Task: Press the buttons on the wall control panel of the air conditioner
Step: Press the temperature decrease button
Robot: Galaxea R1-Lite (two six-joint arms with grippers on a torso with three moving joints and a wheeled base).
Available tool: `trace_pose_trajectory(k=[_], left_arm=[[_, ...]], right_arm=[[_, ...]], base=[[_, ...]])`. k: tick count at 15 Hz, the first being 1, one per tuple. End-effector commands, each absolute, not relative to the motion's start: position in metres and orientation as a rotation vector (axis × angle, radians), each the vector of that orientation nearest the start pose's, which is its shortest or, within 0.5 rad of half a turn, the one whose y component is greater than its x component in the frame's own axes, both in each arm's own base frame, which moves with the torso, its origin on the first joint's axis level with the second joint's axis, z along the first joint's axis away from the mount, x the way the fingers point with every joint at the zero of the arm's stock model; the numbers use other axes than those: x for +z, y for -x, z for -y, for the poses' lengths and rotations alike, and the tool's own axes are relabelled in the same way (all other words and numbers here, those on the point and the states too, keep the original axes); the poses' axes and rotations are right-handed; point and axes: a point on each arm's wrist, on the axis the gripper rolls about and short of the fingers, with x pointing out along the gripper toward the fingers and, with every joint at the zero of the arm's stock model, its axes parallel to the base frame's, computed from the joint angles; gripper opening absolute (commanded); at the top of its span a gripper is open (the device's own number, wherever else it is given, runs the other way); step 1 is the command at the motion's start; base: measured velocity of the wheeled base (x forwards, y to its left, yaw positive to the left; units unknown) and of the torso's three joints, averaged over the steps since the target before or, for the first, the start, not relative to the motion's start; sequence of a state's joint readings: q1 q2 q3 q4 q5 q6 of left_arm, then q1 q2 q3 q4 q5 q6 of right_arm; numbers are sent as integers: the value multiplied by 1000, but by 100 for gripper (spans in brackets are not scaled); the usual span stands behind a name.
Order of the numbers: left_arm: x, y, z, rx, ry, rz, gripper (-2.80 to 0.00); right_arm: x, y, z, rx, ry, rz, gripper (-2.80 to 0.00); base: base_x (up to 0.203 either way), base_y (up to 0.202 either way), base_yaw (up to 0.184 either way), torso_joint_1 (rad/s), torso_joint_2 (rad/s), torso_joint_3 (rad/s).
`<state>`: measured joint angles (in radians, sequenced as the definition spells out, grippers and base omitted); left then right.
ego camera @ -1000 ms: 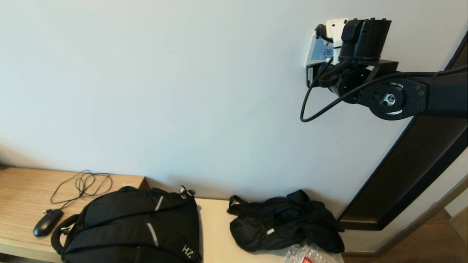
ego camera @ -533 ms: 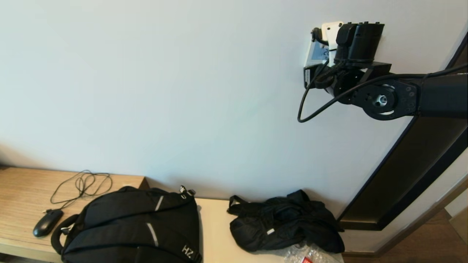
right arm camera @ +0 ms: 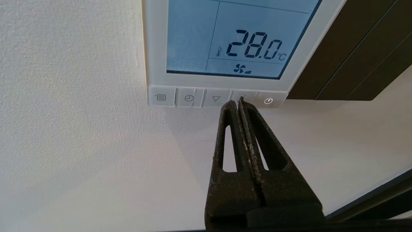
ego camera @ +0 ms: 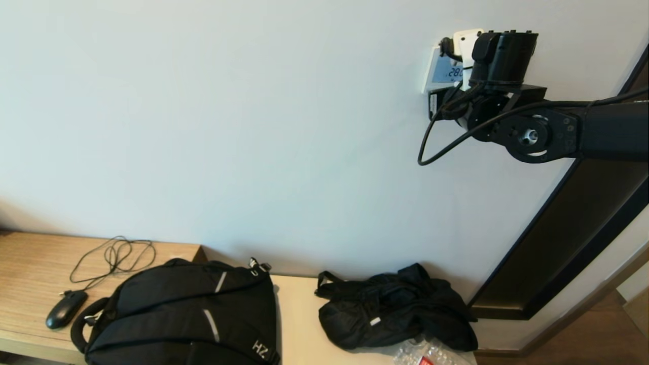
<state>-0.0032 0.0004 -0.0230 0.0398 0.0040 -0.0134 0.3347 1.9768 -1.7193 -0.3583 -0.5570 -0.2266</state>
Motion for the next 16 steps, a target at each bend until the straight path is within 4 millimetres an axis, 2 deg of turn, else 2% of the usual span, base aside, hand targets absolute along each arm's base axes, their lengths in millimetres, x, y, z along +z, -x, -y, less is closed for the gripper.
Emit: trace_pose_trajectory(k=[1,16], left_arm=[[78,25,0,2,13,-17,-280],[78,25,0,2,14,-17,-280]], right_arm=[[311,-390,-124,-231,184,62,-280],[309,-397,-128,-228,183,67,-280]], base=[[0,0,0,0,0,0],[0,0,0,0,0,0]])
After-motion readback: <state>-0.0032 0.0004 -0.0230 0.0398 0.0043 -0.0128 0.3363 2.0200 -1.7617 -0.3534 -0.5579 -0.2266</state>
